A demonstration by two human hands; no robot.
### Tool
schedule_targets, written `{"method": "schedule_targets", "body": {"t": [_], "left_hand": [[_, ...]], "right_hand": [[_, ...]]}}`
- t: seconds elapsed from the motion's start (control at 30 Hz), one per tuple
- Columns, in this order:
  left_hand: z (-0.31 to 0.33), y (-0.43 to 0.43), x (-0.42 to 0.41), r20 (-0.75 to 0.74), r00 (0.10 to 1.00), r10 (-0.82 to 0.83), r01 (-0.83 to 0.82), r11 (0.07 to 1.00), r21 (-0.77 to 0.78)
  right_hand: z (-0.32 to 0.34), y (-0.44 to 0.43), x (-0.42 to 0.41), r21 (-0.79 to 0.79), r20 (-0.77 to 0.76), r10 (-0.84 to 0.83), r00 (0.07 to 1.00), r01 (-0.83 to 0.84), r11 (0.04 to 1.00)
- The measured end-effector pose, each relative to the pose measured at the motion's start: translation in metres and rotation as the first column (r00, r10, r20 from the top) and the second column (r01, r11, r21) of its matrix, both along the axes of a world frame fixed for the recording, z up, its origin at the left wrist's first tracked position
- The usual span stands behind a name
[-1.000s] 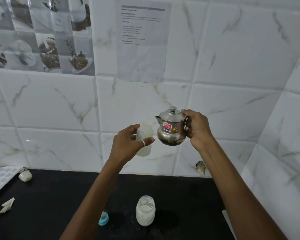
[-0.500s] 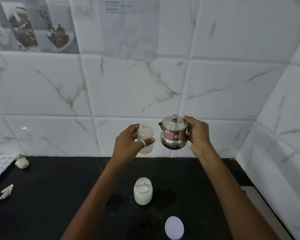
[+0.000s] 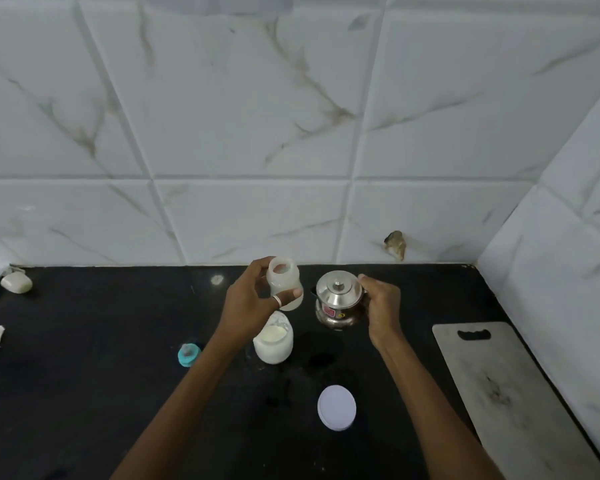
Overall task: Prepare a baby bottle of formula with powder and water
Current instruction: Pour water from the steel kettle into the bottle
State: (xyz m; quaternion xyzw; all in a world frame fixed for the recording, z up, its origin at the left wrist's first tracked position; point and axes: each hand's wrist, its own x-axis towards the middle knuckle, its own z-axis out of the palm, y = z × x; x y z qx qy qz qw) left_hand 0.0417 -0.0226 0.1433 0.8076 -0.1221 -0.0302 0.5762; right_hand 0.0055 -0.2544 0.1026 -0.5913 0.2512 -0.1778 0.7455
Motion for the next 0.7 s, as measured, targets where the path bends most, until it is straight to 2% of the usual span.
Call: {"method": "schedule_targets", "body": {"t": [0.4,0.7], "left_hand": [[-0.052,-0.010,0.001,-0.046,0.999,0.006,-0.007,1.000,-0.012],[-0.067,-0.006,-0.001,-0.055,0.998,0.011,-0.011,1.000,-0.008]], "right_hand": [[-0.094,-0.002,0.001,0.028,-0.114,0.000,0.993,0.003,1.000],[-0.121,-0.002,0.007,0.012,-0.139,0.004,0.990,-0.003,1.000]]}}
